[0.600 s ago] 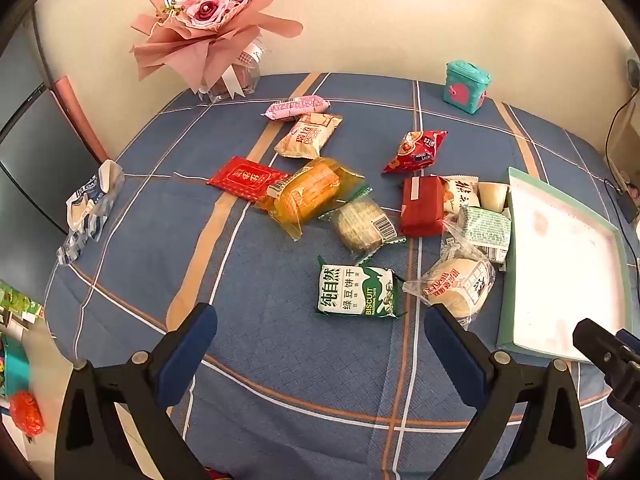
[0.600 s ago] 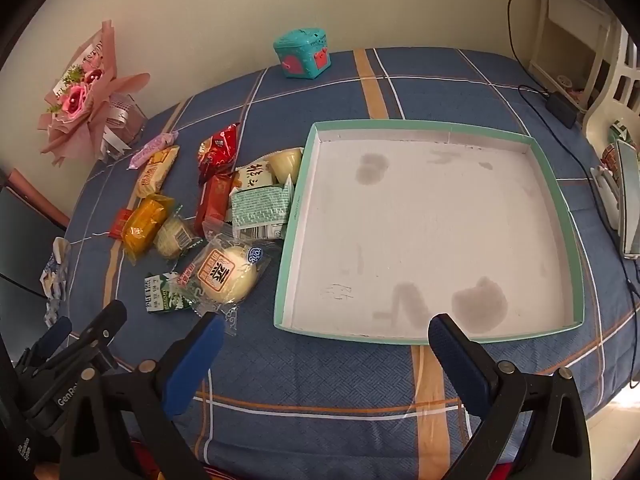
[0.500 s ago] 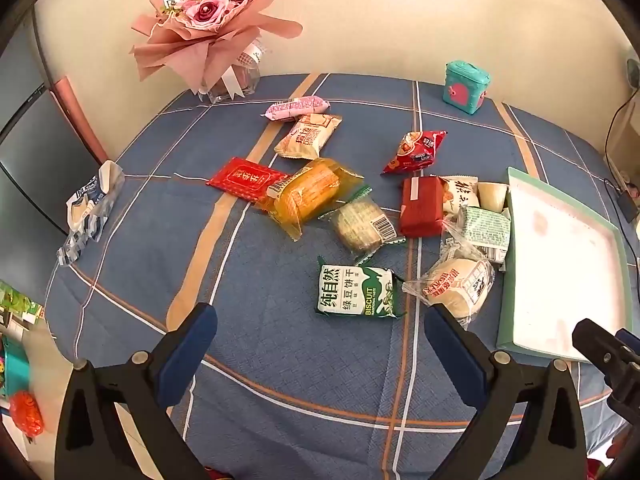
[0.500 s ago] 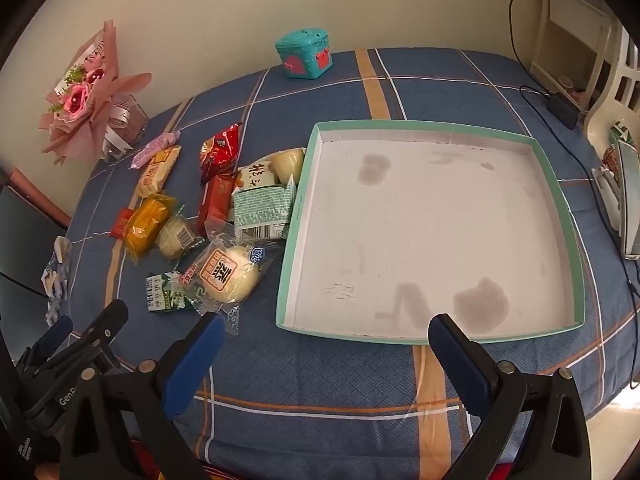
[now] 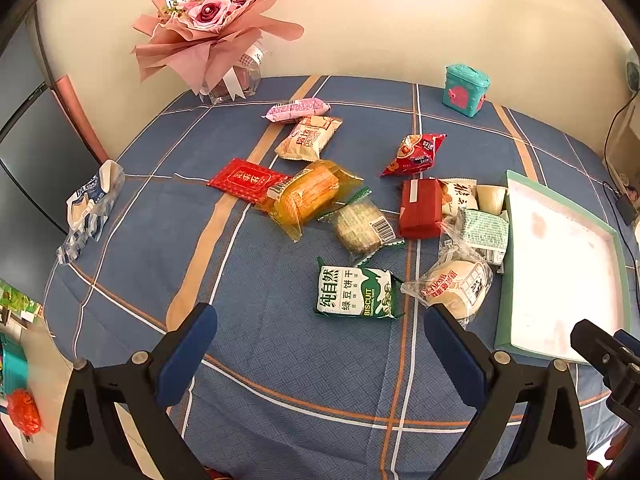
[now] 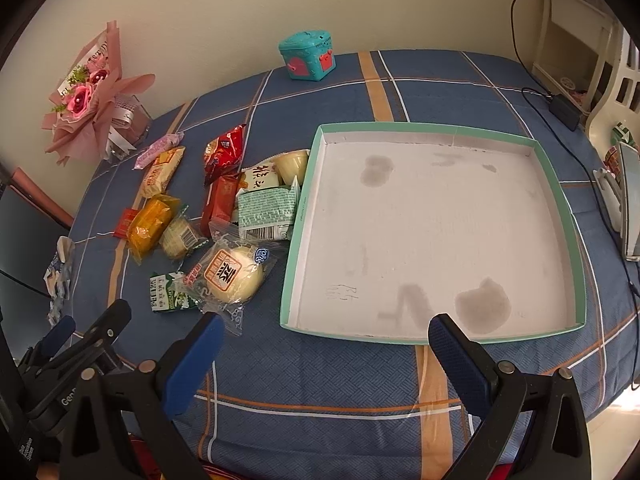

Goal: Organize snacks

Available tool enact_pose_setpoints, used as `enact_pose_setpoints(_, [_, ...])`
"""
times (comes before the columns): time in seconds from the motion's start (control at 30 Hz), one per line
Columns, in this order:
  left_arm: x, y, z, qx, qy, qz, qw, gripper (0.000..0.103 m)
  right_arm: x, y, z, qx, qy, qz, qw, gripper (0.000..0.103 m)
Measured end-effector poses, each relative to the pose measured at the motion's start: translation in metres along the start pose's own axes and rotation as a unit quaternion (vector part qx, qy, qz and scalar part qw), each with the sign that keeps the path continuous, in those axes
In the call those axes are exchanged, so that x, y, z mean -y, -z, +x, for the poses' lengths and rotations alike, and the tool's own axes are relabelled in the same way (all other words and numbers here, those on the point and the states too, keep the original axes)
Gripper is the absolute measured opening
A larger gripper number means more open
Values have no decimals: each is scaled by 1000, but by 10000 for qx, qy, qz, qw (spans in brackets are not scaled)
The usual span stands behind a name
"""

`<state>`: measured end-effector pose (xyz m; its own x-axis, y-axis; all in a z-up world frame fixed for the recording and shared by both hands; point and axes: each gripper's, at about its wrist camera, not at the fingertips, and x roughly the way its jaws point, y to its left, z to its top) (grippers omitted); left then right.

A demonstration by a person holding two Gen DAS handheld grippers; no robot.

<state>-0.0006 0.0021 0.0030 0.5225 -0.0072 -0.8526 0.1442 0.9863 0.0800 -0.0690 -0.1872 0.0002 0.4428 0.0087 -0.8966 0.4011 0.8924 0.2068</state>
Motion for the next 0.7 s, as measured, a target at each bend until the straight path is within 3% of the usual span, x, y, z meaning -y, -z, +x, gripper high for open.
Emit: enact_pose_setpoints(0.7, [0,1,0,8,87,-42,10000,103,-5,0,0,16,-38,-72,10000,103])
